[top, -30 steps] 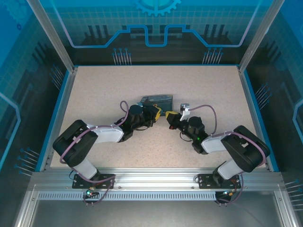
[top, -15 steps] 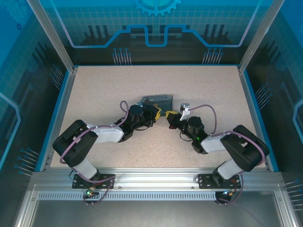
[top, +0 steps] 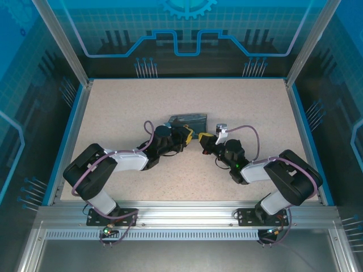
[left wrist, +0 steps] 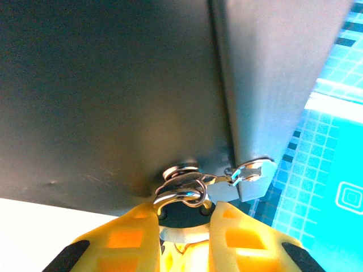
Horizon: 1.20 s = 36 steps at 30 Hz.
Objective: Unlock the padlock with the key
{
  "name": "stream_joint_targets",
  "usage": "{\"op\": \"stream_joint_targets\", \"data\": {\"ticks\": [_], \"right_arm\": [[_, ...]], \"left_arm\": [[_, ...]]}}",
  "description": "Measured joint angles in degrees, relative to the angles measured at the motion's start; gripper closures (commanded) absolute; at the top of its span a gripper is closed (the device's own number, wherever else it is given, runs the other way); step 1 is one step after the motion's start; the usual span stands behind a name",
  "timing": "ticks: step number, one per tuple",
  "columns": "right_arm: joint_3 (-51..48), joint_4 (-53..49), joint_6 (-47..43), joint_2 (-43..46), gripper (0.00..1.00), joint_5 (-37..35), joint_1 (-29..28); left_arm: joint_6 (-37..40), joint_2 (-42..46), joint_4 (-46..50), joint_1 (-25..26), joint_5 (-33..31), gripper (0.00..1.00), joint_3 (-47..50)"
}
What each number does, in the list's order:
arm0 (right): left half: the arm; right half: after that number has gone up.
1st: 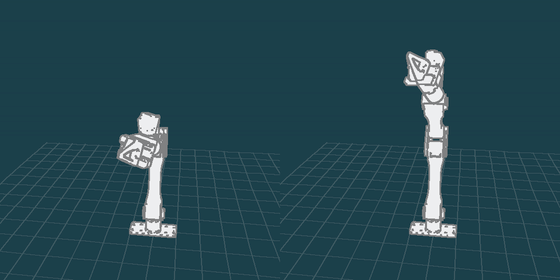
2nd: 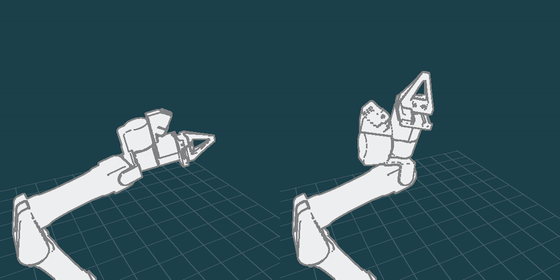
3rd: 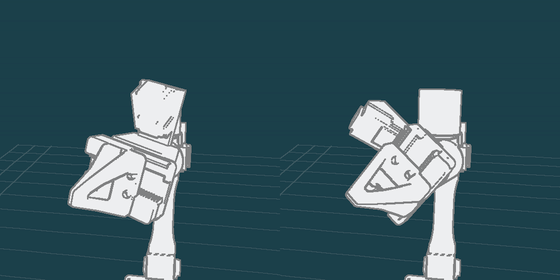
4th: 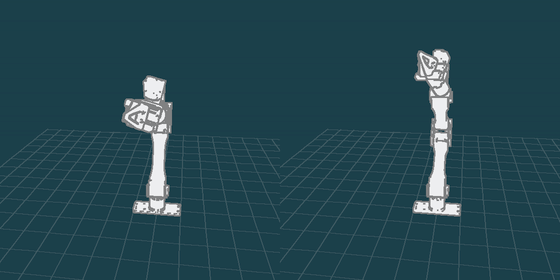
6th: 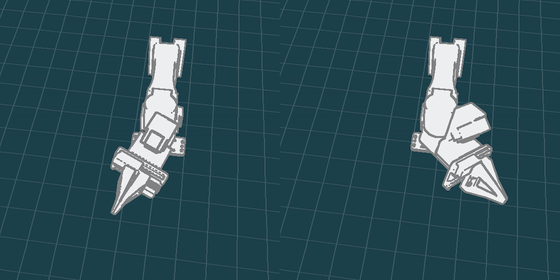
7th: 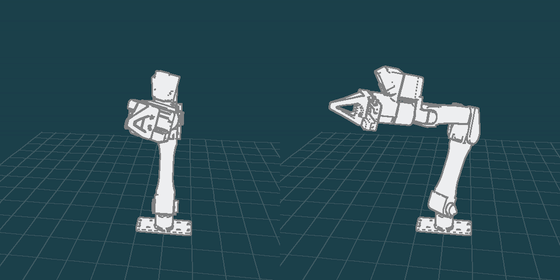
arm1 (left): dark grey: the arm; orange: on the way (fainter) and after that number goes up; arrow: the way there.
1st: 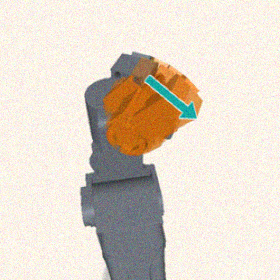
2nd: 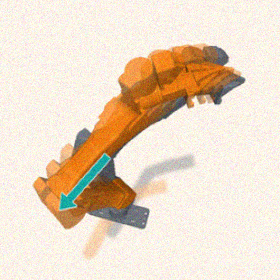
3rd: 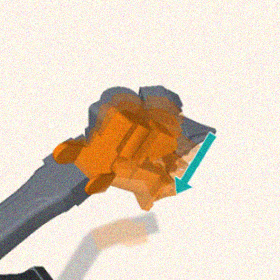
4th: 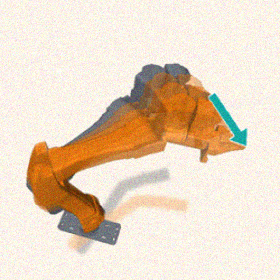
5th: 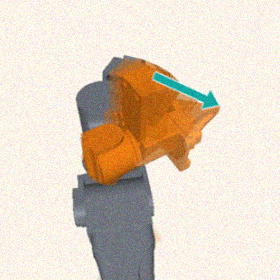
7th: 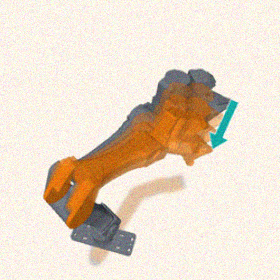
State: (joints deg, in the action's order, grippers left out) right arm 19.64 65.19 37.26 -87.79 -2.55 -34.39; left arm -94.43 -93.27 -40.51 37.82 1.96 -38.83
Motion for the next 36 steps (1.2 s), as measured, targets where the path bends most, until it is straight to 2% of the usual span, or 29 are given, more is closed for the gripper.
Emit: {"op": "stream_joint_targets", "data": {"ticks": [29,36], "right_arm": [[0.2,-0.09,-0.2,0.28,1.0,0.68,0.68],[-3.23,-3.82,-2.16,8.13,1.0,-0.02,1.27]], "left_arm": [[-0.15,-0.22,-0.61,0.0,1.51,1.0,0.0],[-0.17,-0.55,-1.4,0.0,1.55,1.0,0.0]]}}
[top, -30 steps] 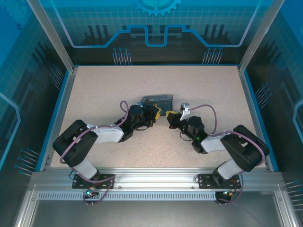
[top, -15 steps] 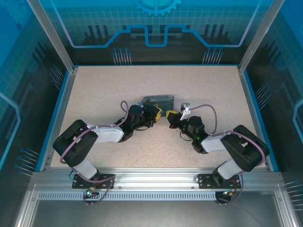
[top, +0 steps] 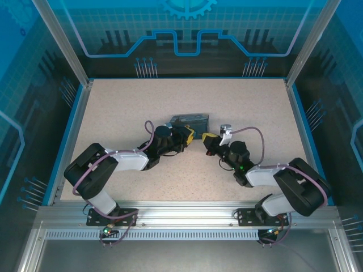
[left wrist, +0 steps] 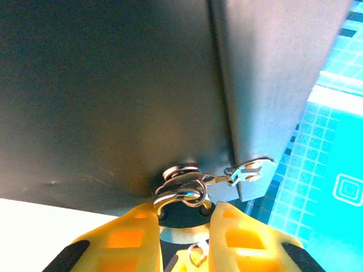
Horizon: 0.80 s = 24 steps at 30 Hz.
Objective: Unlock the padlock with the key
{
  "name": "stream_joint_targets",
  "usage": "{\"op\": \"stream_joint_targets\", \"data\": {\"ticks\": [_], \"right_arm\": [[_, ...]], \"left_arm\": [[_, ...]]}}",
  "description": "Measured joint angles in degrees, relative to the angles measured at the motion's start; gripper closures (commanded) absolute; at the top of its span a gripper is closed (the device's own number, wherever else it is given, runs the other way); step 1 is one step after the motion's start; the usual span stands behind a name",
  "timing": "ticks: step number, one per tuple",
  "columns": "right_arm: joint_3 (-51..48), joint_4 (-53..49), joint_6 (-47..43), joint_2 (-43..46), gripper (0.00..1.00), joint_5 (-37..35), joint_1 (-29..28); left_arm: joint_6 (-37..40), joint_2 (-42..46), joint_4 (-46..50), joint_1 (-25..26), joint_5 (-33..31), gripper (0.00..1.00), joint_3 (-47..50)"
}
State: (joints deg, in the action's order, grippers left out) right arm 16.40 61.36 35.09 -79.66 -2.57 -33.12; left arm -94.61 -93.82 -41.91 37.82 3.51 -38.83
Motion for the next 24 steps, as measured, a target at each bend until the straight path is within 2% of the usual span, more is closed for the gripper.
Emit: {"op": "stream_joint_targets", "data": {"ticks": [7,24], "right_arm": [[-2.21,-1.6,-0.9,3.69,1.0,0.83,1.27],[1.73,2.43,-0.79,-3.74,1.0,3.54,0.22]], "left_arm": [[0.0,0.0,0.0,0.0,0.0,1.0,0.0],[0.0,0.0,0.0,0.0,0.0,1.0,0.0]]}}
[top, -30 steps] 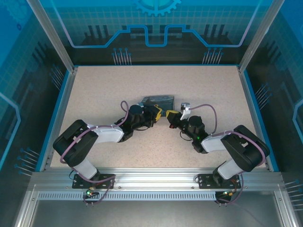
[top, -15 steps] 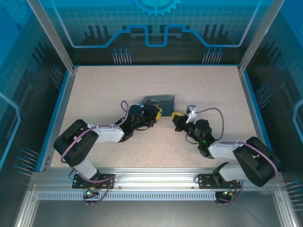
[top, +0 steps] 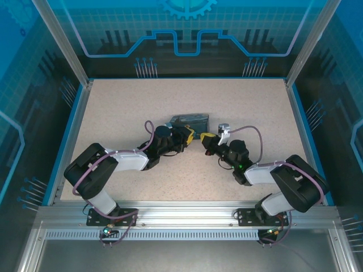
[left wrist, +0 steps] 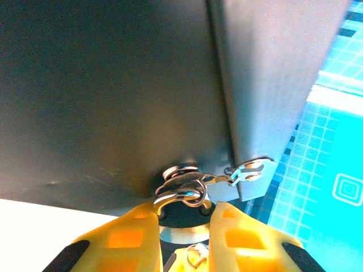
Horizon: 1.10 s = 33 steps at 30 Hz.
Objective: Unlock the padlock with the key
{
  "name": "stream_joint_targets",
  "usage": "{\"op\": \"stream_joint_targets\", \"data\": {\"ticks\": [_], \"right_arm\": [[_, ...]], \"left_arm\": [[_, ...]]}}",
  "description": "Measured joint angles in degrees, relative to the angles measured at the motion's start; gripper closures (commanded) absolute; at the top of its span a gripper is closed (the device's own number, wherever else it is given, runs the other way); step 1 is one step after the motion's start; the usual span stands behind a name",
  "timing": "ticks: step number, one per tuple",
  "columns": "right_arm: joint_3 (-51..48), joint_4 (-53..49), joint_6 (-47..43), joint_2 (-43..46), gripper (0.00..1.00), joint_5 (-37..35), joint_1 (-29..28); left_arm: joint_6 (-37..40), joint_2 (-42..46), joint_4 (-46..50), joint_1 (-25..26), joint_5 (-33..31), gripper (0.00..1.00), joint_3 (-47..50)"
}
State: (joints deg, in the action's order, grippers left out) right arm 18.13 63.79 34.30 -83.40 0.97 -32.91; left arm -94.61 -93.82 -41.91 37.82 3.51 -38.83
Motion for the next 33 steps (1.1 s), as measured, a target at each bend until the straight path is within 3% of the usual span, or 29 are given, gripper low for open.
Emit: {"op": "stream_joint_targets", "data": {"ticks": [33], "right_arm": [[0.79,0.09,0.17,-2.03,1.0,-0.72,-0.09]], "left_arm": [[0.0,0.0,0.0,0.0,0.02,1.0,0.0]]}}
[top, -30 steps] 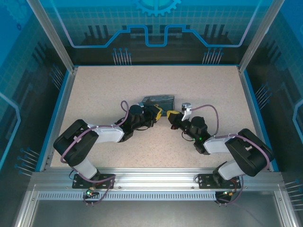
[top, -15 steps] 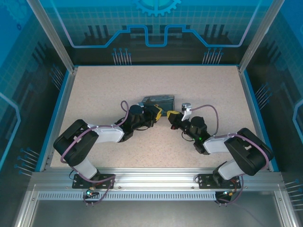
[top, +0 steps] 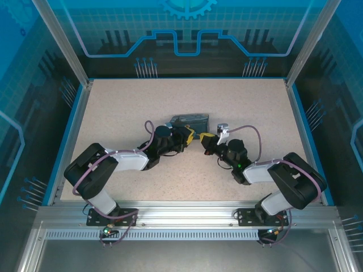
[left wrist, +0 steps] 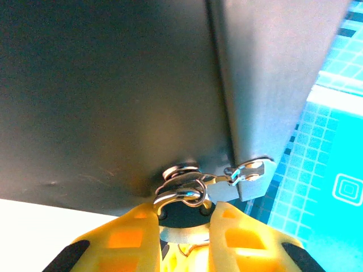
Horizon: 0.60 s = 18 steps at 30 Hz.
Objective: Unlock the padlock with the key
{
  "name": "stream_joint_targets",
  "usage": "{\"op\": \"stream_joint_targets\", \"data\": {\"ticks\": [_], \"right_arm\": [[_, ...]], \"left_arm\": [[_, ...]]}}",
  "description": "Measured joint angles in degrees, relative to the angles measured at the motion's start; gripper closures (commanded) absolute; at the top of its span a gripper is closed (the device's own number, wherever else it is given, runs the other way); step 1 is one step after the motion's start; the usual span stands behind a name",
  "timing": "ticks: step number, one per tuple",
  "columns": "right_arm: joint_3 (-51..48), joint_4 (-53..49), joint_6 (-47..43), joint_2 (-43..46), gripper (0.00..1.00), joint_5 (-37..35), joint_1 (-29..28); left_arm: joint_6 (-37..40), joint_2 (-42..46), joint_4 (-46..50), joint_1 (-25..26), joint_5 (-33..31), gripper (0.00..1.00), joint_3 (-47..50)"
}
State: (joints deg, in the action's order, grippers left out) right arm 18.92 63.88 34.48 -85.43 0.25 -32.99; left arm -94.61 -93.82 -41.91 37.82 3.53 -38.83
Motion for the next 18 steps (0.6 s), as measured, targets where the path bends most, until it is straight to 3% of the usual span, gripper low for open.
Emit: {"op": "stream_joint_targets", "data": {"ticks": [13,18], "right_arm": [[1.05,1.84,0.42,-2.78,1.0,0.22,-0.09],[1.9,4.52,0.44,-7.58,1.0,0.66,-0.13]], "left_arm": [[-0.02,0.0,0.17,-0.22,-0.48,1.0,0.0],[0.0,0.0,1.46,-0.61,-1.44,1.0,0.0]]}}
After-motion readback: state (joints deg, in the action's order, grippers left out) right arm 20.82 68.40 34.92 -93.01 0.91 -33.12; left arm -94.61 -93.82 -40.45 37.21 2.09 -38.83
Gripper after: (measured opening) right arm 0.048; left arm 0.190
